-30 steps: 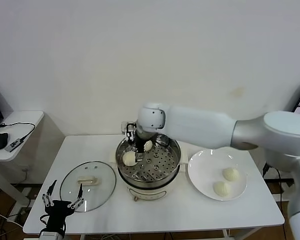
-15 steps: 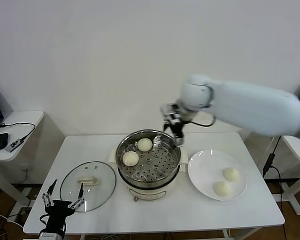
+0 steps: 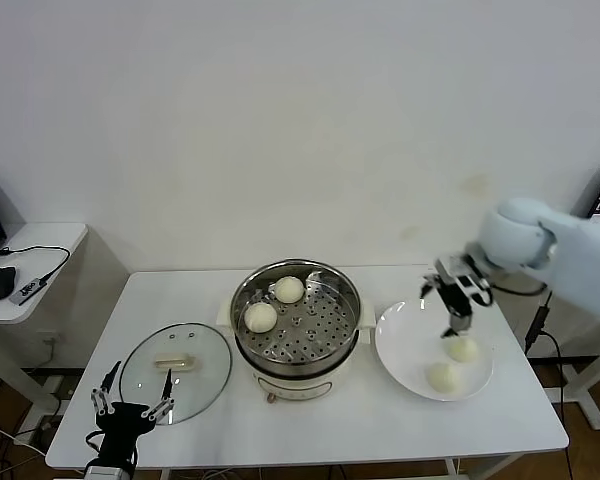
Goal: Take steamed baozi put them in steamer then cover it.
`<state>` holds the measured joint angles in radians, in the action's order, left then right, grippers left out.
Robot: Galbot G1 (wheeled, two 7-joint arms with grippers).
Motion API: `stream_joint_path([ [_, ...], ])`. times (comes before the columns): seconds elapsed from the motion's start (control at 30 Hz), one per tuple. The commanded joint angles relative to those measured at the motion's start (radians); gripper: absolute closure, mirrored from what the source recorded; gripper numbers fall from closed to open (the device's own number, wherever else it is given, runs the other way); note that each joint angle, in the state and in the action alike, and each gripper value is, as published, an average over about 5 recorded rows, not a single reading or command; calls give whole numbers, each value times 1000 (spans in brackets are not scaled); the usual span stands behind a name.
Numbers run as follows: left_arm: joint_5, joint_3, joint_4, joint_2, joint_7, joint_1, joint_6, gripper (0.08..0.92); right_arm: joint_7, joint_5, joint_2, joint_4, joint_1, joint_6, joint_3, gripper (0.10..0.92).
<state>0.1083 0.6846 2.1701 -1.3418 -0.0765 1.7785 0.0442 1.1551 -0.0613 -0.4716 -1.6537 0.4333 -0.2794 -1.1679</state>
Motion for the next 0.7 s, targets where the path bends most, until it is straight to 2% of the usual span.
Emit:
stream_joint_path([
  [0.03, 1, -1, -5, 0, 1, -1, 1, 177, 4, 125, 129, -20, -279, 38, 162, 203],
  [0.3, 3, 0, -17, -4, 1, -2, 0, 177, -27, 164, 54, 70, -446, 19, 265, 203],
  [0.7, 3, 5, -27, -7, 1, -4, 1, 177, -53, 196, -40, 163, -519, 4, 297, 204],
])
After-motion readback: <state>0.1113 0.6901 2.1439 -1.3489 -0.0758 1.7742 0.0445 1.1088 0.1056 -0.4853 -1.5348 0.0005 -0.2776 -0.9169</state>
